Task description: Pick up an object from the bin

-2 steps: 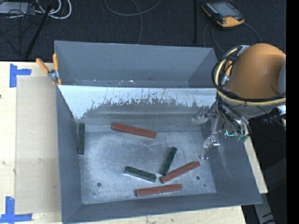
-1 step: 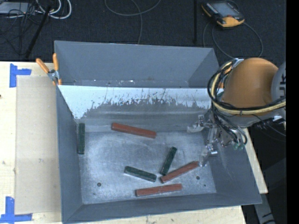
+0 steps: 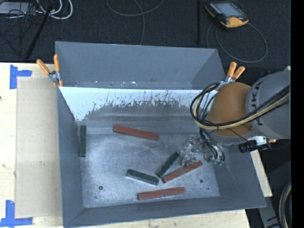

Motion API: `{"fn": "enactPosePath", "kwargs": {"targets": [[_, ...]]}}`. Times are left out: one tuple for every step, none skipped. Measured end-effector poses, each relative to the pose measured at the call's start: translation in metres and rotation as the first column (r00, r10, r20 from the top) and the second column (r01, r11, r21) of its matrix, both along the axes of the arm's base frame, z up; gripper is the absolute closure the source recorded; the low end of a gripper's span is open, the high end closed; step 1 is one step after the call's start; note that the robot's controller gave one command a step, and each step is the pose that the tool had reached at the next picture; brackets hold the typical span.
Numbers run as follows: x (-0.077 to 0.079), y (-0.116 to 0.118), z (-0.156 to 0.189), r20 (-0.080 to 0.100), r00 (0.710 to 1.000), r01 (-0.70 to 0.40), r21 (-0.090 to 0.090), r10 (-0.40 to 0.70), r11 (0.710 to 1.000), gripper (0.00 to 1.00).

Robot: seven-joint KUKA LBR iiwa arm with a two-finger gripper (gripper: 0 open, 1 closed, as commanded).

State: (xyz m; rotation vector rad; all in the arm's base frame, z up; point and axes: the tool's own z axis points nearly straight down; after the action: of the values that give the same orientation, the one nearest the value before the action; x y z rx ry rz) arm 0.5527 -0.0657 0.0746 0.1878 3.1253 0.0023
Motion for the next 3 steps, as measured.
{"fn": "enactPosePath", "kwargs": {"targets": [[-0.002,0.000,-0.002,-0.005,1.000,-0.002,-0.001,0.002,1.000,0.00],[-0.002,0.000,-0.002,-0.005,1.000,-0.002,-0.001,0.002,1.000,0.00],[-0.008,0.065,0.001,0.001,0.993,0.121,0.000,-0.121,0.993,1.00]]}}
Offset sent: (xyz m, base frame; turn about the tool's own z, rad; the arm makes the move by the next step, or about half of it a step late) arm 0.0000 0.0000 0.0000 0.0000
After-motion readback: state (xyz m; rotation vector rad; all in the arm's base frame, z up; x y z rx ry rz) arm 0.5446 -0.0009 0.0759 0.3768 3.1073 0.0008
